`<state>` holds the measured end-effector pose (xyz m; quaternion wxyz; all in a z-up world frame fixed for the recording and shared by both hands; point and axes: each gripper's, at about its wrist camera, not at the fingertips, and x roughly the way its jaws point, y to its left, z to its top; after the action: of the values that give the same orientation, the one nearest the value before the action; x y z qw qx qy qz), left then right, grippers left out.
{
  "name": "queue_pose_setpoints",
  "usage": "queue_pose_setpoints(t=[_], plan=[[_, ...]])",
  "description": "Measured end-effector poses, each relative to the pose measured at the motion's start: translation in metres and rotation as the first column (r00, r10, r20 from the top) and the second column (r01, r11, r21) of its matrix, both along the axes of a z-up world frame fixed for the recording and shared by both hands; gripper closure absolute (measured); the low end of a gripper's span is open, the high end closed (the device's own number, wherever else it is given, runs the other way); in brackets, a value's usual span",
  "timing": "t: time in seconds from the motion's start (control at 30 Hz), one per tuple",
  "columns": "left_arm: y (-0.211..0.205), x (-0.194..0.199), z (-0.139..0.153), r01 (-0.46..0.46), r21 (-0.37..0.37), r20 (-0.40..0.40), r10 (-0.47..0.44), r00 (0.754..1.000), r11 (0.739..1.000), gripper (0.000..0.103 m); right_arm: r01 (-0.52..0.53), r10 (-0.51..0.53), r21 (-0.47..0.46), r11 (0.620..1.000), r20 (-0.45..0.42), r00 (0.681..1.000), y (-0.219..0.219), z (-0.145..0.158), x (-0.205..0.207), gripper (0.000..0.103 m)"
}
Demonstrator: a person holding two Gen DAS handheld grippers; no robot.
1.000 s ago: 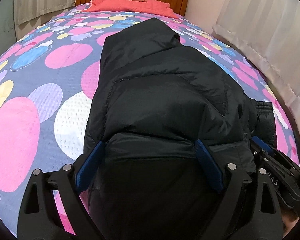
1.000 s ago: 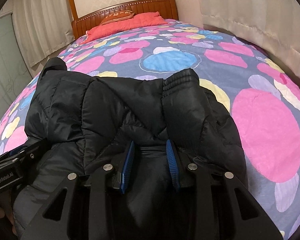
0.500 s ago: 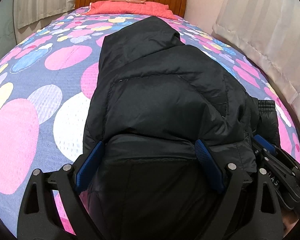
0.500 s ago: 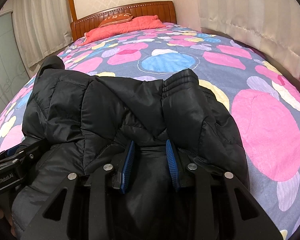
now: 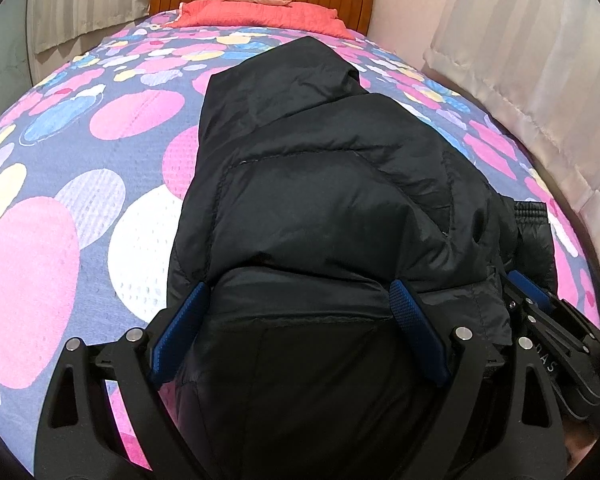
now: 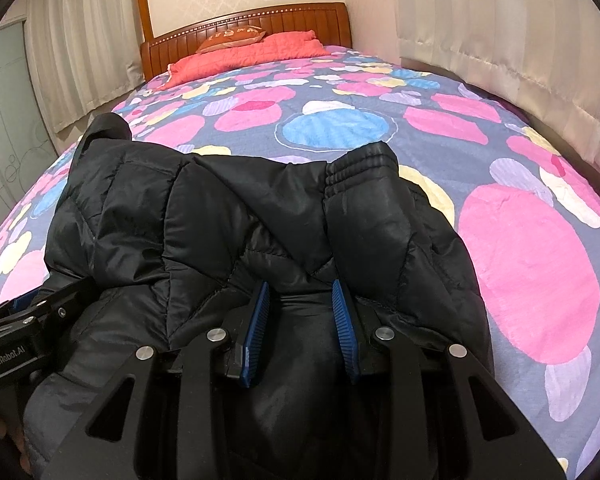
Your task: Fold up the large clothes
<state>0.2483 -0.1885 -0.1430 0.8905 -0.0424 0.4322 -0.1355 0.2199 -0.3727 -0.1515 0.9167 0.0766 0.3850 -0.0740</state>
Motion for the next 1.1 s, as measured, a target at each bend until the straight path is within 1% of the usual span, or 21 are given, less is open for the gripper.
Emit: queue_pose_setpoints(t=[0.1, 0.2, 0.23, 0.27, 0.33, 0.5, 0.53, 0.57, 0.63, 0.67, 0.7, 0.73, 0.77, 0.83, 0.87, 0.9, 0.93, 0.97, 1.0, 1.07, 1.1], plan=[[0.002, -0.001, 0.007, 0.003, -0.012, -0.014, -0.003, 1.000, 1.000, 0.012, -0.003, 0.003, -0.001, 1.000, -0.009, 1.000, 0.000, 0.005, 0.000, 0.068], [0.010, -0.003, 0.015, -0.011, -0.045, -0.041, 0.009, 0.999, 0.999, 0.012, 0.001, -0.001, -0.013, 1.000, -0.015, 1.000, 0.000, 0.014, -0.004, 0.068], [0.013, -0.004, 0.018, -0.019, -0.059, -0.050, 0.016, 0.999, 0.998, 0.012, 0.005, -0.006, -0.019, 1.000, -0.015, 1.000, 0.000, 0.018, -0.007, 0.065], [0.020, -0.005, 0.021, -0.038, -0.084, -0.063, 0.033, 0.997, 0.996, 0.012, 0.009, -0.010, -0.023, 1.000, -0.012, 1.000, 0.000, 0.021, -0.010, 0.058], [0.034, -0.008, 0.026, -0.093, -0.138, -0.089, 0.081, 0.993, 0.986, 0.012, 0.024, -0.024, -0.025, 0.999, -0.002, 1.000, -0.002, 0.028, -0.016, 0.048], [0.070, -0.013, 0.039, -0.196, -0.229, -0.115, 0.174, 0.978, 0.953, 0.012, 0.051, -0.052, 0.027, 0.998, 0.031, 0.998, -0.019, 0.049, -0.031, 0.048], [0.080, -0.014, 0.040, -0.219, -0.252, -0.124, 0.193, 0.973, 0.943, 0.012, 0.056, -0.057, 0.045, 0.997, 0.038, 0.998, -0.024, 0.053, -0.033, 0.044], [0.088, -0.014, 0.040, -0.238, -0.273, -0.134, 0.208, 0.969, 0.932, 0.012, 0.062, -0.065, 0.070, 0.996, 0.044, 0.997, -0.030, 0.057, -0.035, 0.036], [0.114, -0.015, 0.034, -0.308, -0.353, -0.180, 0.259, 0.949, 0.884, 0.012, 0.078, -0.086, 0.143, 0.987, 0.052, 0.995, -0.045, 0.061, -0.038, 0.029], [0.122, -0.014, 0.030, -0.335, -0.376, -0.205, 0.275, 0.939, 0.864, 0.012, 0.085, -0.096, 0.183, 0.979, 0.051, 0.994, -0.051, 0.061, -0.037, 0.028], [0.132, -0.013, 0.023, -0.366, -0.409, -0.246, 0.285, 0.926, 0.836, 0.012, 0.096, -0.111, 0.238, 0.967, 0.048, 0.993, -0.061, 0.060, -0.037, 0.027], [0.142, -0.013, 0.013, -0.391, -0.439, -0.293, 0.283, 0.913, 0.809, 0.012, 0.106, -0.123, 0.294, 0.950, 0.041, 0.992, -0.070, 0.056, -0.038, 0.027], [0.146, -0.012, 0.006, -0.413, -0.452, -0.325, 0.285, 0.902, 0.791, 0.012, 0.114, -0.132, 0.337, 0.935, 0.033, 0.991, -0.077, 0.052, -0.037, 0.027], [0.157, -0.014, -0.011, -0.464, -0.483, -0.393, 0.289, 0.873, 0.743, 0.012, 0.140, -0.154, 0.435, 0.890, -0.004, 0.988, -0.093, 0.039, -0.036, 0.027], [0.161, -0.017, -0.021, -0.483, -0.511, -0.426, 0.280, 0.861, 0.711, 0.012, 0.157, -0.165, 0.479, 0.864, -0.024, 0.986, -0.101, 0.030, -0.036, 0.027], [0.161, -0.018, -0.029, -0.484, -0.546, -0.442, 0.255, 0.860, 0.684, 0.012, 0.166, -0.171, 0.505, 0.847, -0.037, 0.985, -0.106, 0.023, -0.035, 0.027], [0.158, -0.019, -0.032, -0.467, -0.574, -0.436, 0.232, 0.869, 0.672, 0.012, 0.175, -0.174, 0.528, 0.831, -0.051, 0.983, -0.111, 0.015, -0.035, 0.027], [0.153, -0.019, -0.032, -0.445, -0.585, -0.421, 0.215, 0.881, 0.678, 0.011, 0.184, -0.174, 0.557, 0.810, -0.072, 0.982, -0.117, 0.005, -0.034, 0.027], [0.147, -0.018, -0.031, -0.410, -0.589, -0.399, 0.191, 0.897, 0.696, 0.010, 0.191, -0.170, 0.584, 0.789, -0.092, 0.981, -0.120, -0.004, -0.033, 0.027], [0.135, -0.016, -0.030, -0.348, -0.589, -0.365, 0.144, 0.920, 0.730, 0.005, 0.187, -0.148, 0.641, 0.744, -0.114, 0.982, -0.122, -0.019, -0.032, 0.027], [0.129, -0.014, -0.028, -0.326, -0.579, -0.355, 0.129, 0.926, 0.747, 0.002, 0.177, -0.143, 0.661, 0.729, -0.106, 0.984, -0.123, -0.023, -0.033, 0.026]])
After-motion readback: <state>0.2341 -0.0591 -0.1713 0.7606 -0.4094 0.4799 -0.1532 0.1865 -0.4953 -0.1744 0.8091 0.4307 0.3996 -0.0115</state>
